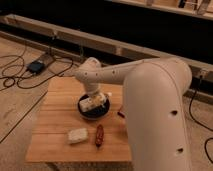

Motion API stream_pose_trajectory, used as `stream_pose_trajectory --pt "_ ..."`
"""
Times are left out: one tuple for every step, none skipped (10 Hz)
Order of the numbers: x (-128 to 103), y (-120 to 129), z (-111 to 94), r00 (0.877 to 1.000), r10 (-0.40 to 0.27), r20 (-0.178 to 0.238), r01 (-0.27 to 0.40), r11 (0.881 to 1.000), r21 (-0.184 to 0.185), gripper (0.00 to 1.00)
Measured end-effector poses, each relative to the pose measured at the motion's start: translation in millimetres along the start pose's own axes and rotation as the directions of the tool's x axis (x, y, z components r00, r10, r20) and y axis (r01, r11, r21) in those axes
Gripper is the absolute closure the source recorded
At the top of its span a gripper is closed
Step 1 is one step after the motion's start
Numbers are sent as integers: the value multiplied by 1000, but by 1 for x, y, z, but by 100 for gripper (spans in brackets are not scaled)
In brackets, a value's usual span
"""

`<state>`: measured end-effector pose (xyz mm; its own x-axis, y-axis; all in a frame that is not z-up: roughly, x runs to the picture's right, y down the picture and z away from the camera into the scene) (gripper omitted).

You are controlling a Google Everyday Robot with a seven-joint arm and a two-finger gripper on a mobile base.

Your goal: Place the bottle in the ceramic bowl

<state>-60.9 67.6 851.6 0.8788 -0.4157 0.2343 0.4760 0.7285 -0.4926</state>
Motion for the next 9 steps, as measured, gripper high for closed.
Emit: stream_pose_trajectory --pt "2 -1 0 1000 4 -4 -4 1000 3 20" --pt "3 -2 0 1000 7 -7 -7 1000 4 20" --pt "5 -3 0 1000 11 -11 -11 1000 5 20" --pt "6 -4 0 1000 15 -15 -15 1000 8 20" --pt "7 -5 -1 1000 19 -17 -19 1000 13 20" --pt "8 -6 -2 1000 27 -13 -27 1000 15 20" --pt "7 -6 -2 999 32 -10 -32 999 15 20" --pt "7 -6 -2 999 33 -8 -33 999 13 20" --pt "7 -5 -1 999 33 -7 -33 999 13 20"
